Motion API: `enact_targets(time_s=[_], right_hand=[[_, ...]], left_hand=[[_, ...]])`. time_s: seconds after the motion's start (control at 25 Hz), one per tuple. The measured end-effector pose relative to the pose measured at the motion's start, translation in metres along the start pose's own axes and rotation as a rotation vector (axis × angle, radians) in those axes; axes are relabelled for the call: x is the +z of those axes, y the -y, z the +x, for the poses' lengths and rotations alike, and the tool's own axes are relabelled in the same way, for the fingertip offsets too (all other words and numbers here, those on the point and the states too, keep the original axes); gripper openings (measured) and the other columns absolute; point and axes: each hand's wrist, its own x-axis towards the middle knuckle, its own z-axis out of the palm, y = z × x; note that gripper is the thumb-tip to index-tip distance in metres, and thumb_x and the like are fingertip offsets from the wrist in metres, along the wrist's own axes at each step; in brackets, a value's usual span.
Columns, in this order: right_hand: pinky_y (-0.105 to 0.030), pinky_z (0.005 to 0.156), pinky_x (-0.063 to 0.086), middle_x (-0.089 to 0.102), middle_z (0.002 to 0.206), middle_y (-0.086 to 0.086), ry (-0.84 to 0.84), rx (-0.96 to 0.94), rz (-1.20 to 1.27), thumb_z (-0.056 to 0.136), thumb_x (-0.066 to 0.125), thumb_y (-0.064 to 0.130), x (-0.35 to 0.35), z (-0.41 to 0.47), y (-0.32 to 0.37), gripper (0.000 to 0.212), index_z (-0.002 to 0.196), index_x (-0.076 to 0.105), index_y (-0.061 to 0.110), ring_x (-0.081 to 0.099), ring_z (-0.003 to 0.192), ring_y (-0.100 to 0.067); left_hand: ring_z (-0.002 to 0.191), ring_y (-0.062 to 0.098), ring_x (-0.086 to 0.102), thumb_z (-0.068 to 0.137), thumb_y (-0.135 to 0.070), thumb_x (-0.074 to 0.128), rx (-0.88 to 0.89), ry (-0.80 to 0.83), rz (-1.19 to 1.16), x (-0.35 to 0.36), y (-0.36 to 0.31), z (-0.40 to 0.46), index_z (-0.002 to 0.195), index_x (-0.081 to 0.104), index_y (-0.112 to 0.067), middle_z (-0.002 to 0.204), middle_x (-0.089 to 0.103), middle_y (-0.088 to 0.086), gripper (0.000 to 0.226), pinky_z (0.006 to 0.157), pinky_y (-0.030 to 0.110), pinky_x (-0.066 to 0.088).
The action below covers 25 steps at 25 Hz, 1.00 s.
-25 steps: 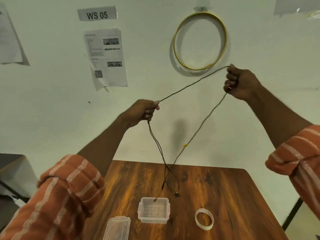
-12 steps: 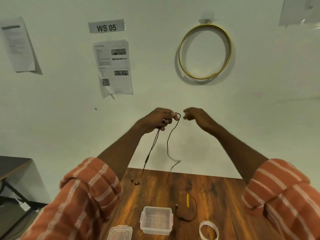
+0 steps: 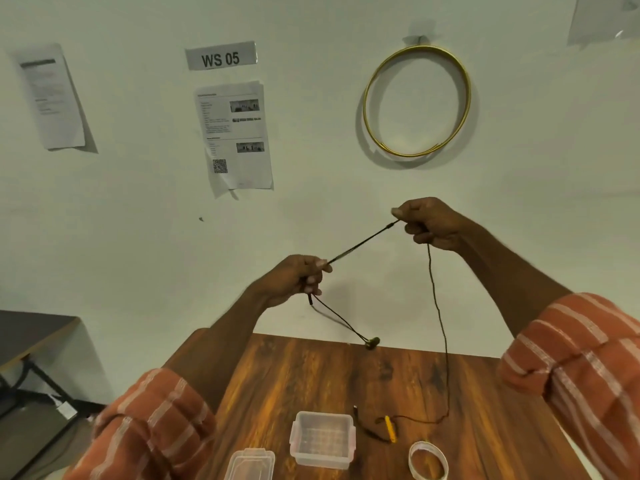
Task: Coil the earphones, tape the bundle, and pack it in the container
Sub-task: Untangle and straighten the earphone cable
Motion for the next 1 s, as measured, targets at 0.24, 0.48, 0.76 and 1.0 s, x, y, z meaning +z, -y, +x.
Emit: enact_targets(time_s=[0.24, 0.48, 0.76, 1.0], right_hand=[[-0.015, 0.035, 0.022, 0.050, 0.061, 0.007, -0.269, -0.140, 0.230, 0.085, 0.072, 0.007, -0.025, 0.010, 0.014, 0.021, 0.075, 0.060, 0.021, 0.028, 0.039, -0.004], [-0.016, 0.037, 0.029, 0.043, 0.060, 0.001, -0.577, -0.128, 0.161, 0.083, 0.077, 0.015, -0.054, 0.005, -0.009, 0.020, 0.073, 0.060, 0.020, 0.029, 0.041, -0.009], [-0.043, 0.117, 0.027, 0.067, 0.123, -0.002, -0.069, -0.012, -0.441, 0.099, 0.044, 0.049, 0.051, -0.040, -0.078, 0.051, 0.136, 0.054, 0.015, 0.058, 0.116, -0.011], [-0.041, 0.080, 0.046, 0.066, 0.071, -0.003, 0.190, 0.070, 0.226, 0.103, 0.045, 0.032, 0.186, -0.116, -0.113, 0.031, 0.119, 0.065, 0.015, 0.061, 0.077, -0.026]], left_hand=[[0.049, 0.013, 0.053, 0.096, -0.029, 0.057, -0.065, 0.079, -0.141, 0.027, 0.046, -0.019, 0.084, 0.069, -0.012, 0.053, 0.044, -0.005, 0.025, 0.082, 0.039, 0.054], [0.061, 0.019, 0.060, 0.095, -0.027, 0.057, -0.105, 0.208, -0.339, 0.031, 0.064, -0.046, 0.085, 0.063, -0.008, 0.052, 0.047, -0.003, 0.023, 0.078, 0.036, 0.047], [0.048, 0.013, 0.052, 0.096, -0.028, 0.051, 0.092, 0.070, -0.578, 0.045, -0.005, -0.038, 0.093, 0.065, -0.011, 0.049, 0.041, -0.007, 0.022, 0.065, 0.031, 0.052], [0.039, 0.003, 0.039, 0.102, -0.014, 0.038, 0.271, -0.027, -0.854, 0.040, -0.071, -0.019, 0.135, 0.050, -0.008, 0.061, 0.046, -0.007, 0.035, 0.051, 0.017, 0.047]])
